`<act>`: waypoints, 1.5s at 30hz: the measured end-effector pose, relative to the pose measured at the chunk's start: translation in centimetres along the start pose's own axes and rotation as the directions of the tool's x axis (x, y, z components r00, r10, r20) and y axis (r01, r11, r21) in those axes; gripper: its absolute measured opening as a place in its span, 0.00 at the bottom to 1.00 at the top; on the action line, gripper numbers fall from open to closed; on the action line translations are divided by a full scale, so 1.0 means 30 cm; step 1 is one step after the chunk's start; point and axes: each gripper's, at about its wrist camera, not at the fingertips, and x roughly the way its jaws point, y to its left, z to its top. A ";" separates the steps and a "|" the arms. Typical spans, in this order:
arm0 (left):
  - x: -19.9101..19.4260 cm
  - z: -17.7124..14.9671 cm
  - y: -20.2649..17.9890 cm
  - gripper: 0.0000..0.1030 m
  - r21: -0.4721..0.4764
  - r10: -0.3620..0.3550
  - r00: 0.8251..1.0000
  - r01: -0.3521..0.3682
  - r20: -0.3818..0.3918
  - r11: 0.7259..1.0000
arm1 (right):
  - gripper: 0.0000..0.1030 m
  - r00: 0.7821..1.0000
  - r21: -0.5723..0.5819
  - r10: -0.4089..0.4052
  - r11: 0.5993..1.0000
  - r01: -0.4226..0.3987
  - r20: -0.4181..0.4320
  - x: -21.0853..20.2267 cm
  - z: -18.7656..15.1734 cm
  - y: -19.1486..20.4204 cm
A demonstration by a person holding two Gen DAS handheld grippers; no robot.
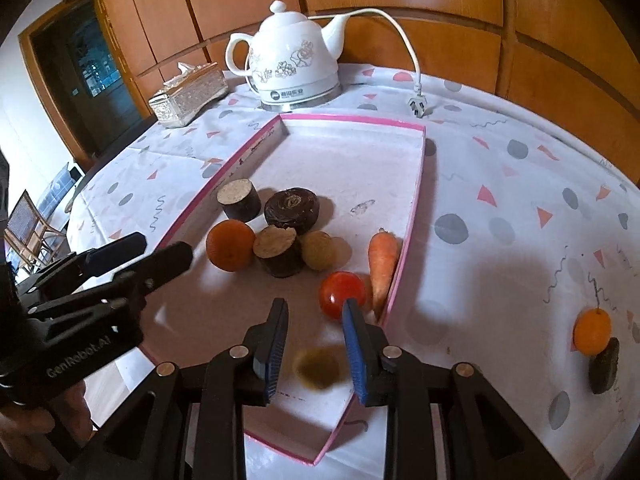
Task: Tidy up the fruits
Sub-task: 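Carry the yellow potato into the tray and open the right gripper, then move both grippers back toward the tangerine and the dark rock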
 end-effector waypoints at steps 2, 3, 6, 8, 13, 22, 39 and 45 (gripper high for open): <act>-0.001 -0.004 -0.015 0.59 0.009 -0.005 1.000 0.005 -0.003 1.000 | 0.27 1.000 -0.003 -0.001 1.000 0.001 0.006 -0.009 -0.005 0.003; -0.002 -0.005 -0.020 0.59 0.014 -0.008 1.000 0.008 -0.003 1.000 | 0.27 1.000 -0.005 -0.005 1.000 0.005 0.008 -0.011 -0.007 0.005; -0.011 -0.009 -0.039 0.59 0.033 -0.014 1.000 0.014 0.000 0.999 | 0.27 1.000 -0.012 -0.021 1.000 0.021 0.017 -0.024 -0.017 0.010; -0.015 -0.010 -0.051 0.59 0.044 -0.022 1.000 0.022 0.000 0.999 | 0.27 0.999 -0.002 -0.032 0.999 0.033 0.035 -0.045 -0.024 0.005; -0.030 -0.010 -0.086 0.59 0.073 -0.040 0.999 0.039 0.007 0.997 | 0.27 0.996 0.053 -0.053 0.997 0.050 0.066 -0.097 -0.038 -0.037; -0.042 -0.017 -0.184 0.59 0.145 -0.084 0.996 0.083 0.000 0.986 | 0.27 0.990 0.168 -0.117 0.981 0.102 0.083 -0.163 -0.082 -0.163; -0.033 -0.026 -0.384 0.59 0.275 -0.178 0.983 0.182 -0.038 0.944 | 0.27 0.955 0.408 -0.292 0.879 0.247 0.051 -0.278 -0.229 -0.469; -0.025 -0.037 -0.450 0.59 0.314 -0.210 0.976 0.217 -0.058 0.924 | 0.31 0.936 0.499 -0.351 0.813 0.301 0.008 -0.318 -0.304 -0.594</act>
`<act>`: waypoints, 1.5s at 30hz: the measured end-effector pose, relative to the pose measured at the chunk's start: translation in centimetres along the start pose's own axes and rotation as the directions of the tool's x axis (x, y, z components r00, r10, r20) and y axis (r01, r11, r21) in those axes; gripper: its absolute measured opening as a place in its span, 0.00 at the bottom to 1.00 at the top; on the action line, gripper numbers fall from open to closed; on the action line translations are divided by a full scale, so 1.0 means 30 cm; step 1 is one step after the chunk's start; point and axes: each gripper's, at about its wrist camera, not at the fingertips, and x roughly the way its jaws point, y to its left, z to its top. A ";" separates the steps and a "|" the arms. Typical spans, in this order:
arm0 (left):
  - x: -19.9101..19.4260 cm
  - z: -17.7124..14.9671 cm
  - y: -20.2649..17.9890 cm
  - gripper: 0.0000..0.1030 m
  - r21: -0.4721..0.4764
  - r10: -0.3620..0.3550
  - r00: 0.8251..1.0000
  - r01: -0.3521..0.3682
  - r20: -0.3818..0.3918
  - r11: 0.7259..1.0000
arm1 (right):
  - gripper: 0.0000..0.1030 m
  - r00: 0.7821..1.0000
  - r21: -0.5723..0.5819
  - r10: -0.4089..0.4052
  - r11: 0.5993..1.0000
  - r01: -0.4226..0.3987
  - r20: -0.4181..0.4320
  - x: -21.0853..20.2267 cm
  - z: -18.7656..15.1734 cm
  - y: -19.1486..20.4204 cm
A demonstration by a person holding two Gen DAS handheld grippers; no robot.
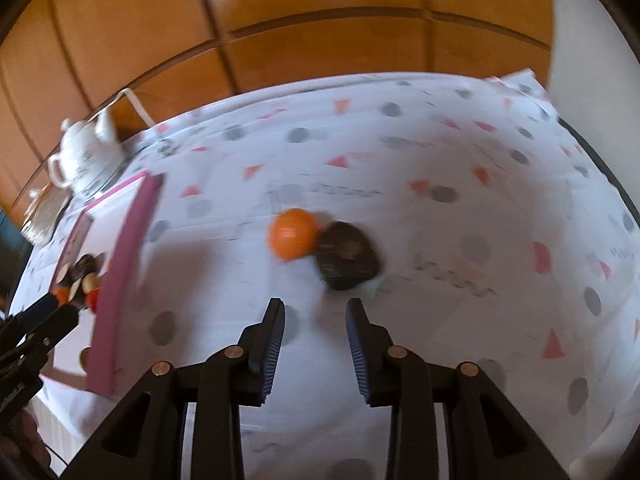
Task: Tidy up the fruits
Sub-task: 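Move both grippers back toward the tangerine and the dark rock, then grasp the stemmed tangerine with the left gripper while the right grasps the dark rock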
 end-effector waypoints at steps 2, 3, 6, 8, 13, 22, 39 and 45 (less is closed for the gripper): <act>0.007 0.002 -0.021 0.59 0.014 -0.012 1.000 0.012 -0.005 1.000 | 0.31 1.000 0.016 -0.015 1.000 0.015 0.000 0.002 0.002 -0.028; 0.010 0.003 -0.030 0.59 0.021 -0.018 1.000 0.018 -0.007 1.000 | 0.33 1.000 0.021 -0.020 1.000 0.020 0.000 0.004 0.002 -0.039; 0.021 0.007 -0.052 0.59 0.034 -0.034 0.999 0.035 -0.016 0.999 | 0.35 1.000 0.024 -0.026 0.999 0.026 -0.006 0.018 0.015 -0.052; 0.028 0.009 -0.063 0.59 0.042 -0.036 0.999 0.037 -0.022 0.998 | 0.35 1.000 0.016 -0.031 0.999 0.031 -0.004 0.033 0.028 -0.054; 0.043 0.012 -0.077 0.62 0.041 -0.053 0.998 0.054 -0.036 0.998 | 0.46 1.000 -0.044 -0.013 0.999 0.012 -0.021 0.087 0.072 -0.041; 0.057 0.013 -0.087 0.62 0.048 -0.073 0.996 0.076 -0.045 0.996 | 0.58 0.997 -0.090 -0.004 0.996 -0.002 -0.076 0.184 0.116 -0.050; 0.147 0.062 -0.221 0.62 0.105 -0.176 0.978 0.188 -0.107 0.977 | 0.47 0.989 -0.100 -0.141 0.986 0.137 -0.034 0.057 0.003 -0.120; 0.206 0.100 -0.323 0.62 0.142 -0.221 0.966 0.239 -0.130 0.961 | 0.48 0.991 -0.076 -0.122 0.990 0.119 -0.047 0.060 -0.019 -0.145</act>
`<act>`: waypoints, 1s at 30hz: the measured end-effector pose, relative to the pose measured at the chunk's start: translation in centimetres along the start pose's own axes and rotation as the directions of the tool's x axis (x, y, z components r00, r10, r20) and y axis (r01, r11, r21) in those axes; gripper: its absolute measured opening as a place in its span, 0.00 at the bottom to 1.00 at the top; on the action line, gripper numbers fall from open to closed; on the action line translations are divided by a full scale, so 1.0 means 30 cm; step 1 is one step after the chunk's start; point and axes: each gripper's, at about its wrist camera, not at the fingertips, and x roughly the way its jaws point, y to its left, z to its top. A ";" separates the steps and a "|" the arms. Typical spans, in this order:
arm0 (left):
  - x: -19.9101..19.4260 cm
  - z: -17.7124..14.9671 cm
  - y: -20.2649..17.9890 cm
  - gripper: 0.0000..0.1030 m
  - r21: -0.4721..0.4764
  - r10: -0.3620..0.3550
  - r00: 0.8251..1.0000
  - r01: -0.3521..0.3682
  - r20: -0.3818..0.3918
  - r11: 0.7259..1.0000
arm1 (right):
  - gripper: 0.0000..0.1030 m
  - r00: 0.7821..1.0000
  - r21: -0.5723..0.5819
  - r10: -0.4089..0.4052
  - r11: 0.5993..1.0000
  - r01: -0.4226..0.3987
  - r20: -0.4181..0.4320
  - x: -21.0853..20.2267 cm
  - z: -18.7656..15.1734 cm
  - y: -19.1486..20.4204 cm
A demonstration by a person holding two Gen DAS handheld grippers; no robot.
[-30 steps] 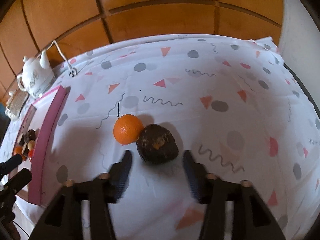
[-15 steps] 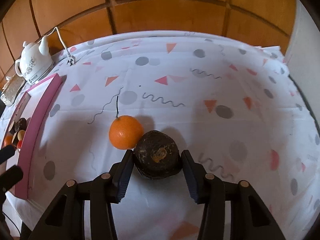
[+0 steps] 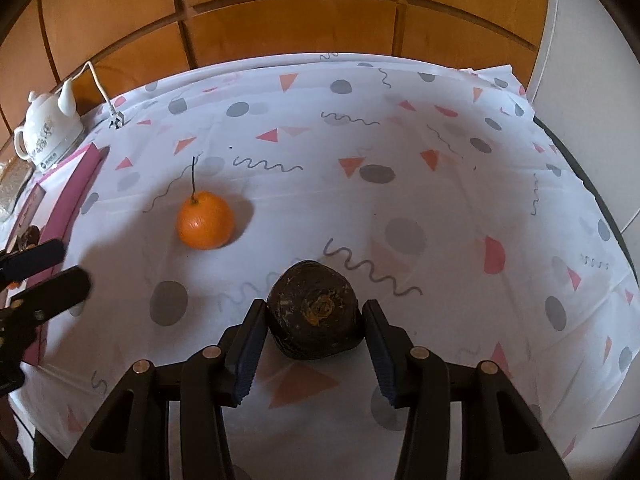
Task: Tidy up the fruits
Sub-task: 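Grasp the stemmed tangerine with the left gripper while the right grasps the dark rock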
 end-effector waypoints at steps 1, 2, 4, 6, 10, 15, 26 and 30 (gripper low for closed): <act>0.012 0.009 -0.010 0.62 0.003 -0.007 1.000 0.007 -0.003 1.000 | 0.48 1.000 0.004 0.008 1.000 -0.008 0.000 0.000 0.000 -0.003; 0.028 0.022 -0.023 0.62 0.010 -0.018 1.000 0.018 -0.006 1.000 | 0.48 1.000 0.009 0.016 1.000 -0.016 0.000 0.002 -0.001 -0.004; 0.063 0.042 -0.041 0.62 0.010 -0.037 0.999 0.037 -0.023 0.999 | 0.48 1.000 0.018 0.029 0.999 -0.029 0.002 0.003 -0.005 -0.011; 0.104 0.065 -0.049 0.62 -0.010 -0.063 0.997 0.062 -0.041 0.998 | 0.49 0.999 0.024 0.043 0.999 -0.044 0.006 -0.001 -0.008 -0.018; 0.162 0.094 -0.063 0.62 -0.020 -0.069 0.996 0.068 -0.063 0.997 | 0.50 0.997 0.044 0.071 0.996 -0.071 0.010 -0.001 -0.018 -0.034; 0.231 0.124 -0.071 0.61 -0.026 -0.058 0.994 0.056 -0.092 0.998 | 0.51 0.996 0.054 0.092 0.994 -0.092 0.017 -0.001 -0.027 -0.042; 0.274 0.126 -0.093 0.38 -0.001 -0.076 0.994 0.076 -0.084 0.997 | 0.51 0.995 0.055 0.098 0.994 -0.098 0.019 0.001 -0.025 -0.045; 0.217 0.069 -0.065 0.38 -0.008 -0.046 0.996 0.046 -0.072 0.999 | 0.50 0.996 0.037 0.083 0.996 -0.083 0.018 0.007 -0.026 -0.037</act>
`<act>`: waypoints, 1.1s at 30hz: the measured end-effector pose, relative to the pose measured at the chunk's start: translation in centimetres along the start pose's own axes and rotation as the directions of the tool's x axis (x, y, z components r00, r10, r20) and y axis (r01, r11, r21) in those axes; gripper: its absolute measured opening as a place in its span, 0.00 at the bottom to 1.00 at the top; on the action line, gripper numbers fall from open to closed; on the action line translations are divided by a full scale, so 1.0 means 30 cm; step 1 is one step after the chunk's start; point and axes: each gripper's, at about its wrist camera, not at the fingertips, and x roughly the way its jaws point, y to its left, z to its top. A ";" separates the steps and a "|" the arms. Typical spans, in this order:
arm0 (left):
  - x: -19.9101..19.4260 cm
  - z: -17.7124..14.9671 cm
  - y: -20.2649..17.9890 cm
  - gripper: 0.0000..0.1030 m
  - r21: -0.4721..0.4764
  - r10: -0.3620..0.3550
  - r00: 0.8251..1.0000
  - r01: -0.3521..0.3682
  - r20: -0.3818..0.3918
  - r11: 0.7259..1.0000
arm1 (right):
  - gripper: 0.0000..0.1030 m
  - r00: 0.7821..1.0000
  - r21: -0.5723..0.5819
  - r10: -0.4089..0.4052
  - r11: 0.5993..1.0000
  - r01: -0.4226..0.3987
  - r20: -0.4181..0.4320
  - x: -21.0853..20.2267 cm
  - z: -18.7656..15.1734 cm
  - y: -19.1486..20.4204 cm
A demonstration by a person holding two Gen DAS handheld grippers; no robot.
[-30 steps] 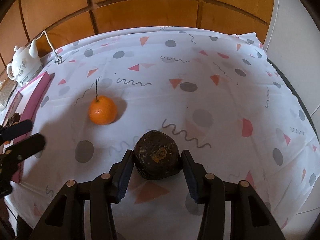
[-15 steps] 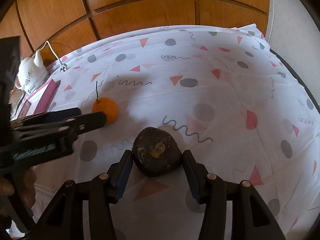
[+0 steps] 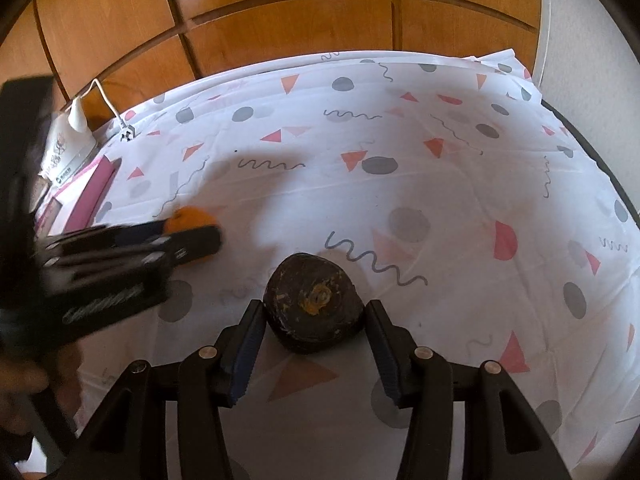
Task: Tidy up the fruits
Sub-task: 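Grasp the stemmed tangerine with the left gripper while the right grasps the dark rock, then carry the tangerine into the tray and open the left gripper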
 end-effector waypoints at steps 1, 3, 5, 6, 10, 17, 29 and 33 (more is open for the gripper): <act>-0.020 -0.020 0.009 0.38 -0.007 0.006 1.000 -0.006 0.006 1.000 | 0.50 1.000 -0.004 -0.006 1.000 0.006 0.001 0.000 0.001 0.004; -0.057 -0.061 0.017 0.38 0.000 0.046 0.999 -0.046 0.021 0.999 | 0.50 1.000 -0.004 -0.007 1.000 0.007 0.002 0.001 0.001 0.008; -0.090 -0.106 0.033 0.38 -0.005 0.066 0.997 -0.066 0.037 0.998 | 0.50 1.000 0.006 -0.010 1.000 0.010 0.001 0.002 0.002 0.008; -0.096 -0.121 0.040 0.38 -0.011 0.071 0.997 -0.071 0.041 0.997 | 0.50 1.000 0.006 -0.008 1.000 0.008 0.001 0.003 0.002 0.011; -0.097 -0.152 0.043 0.39 -0.001 0.090 0.993 -0.090 0.078 0.996 | 0.50 1.000 -0.005 0.001 1.000 -0.001 -0.003 0.004 0.004 0.032; -0.087 -0.143 0.047 0.38 -0.008 0.091 0.994 -0.091 0.067 0.996 | 0.50 1.000 -0.029 -0.011 1.000 0.010 -0.016 0.004 -0.005 0.061; -0.207 -0.135 0.031 0.37 -0.025 0.071 0.990 -0.068 0.119 0.997 | 0.50 1.000 0.032 0.008 0.999 -0.008 -0.015 -0.001 -0.010 0.047; -0.253 -0.134 0.031 0.37 -0.024 0.076 0.987 -0.073 0.143 0.997 | 0.50 1.000 0.028 0.004 1.000 -0.003 -0.012 -0.002 -0.012 0.051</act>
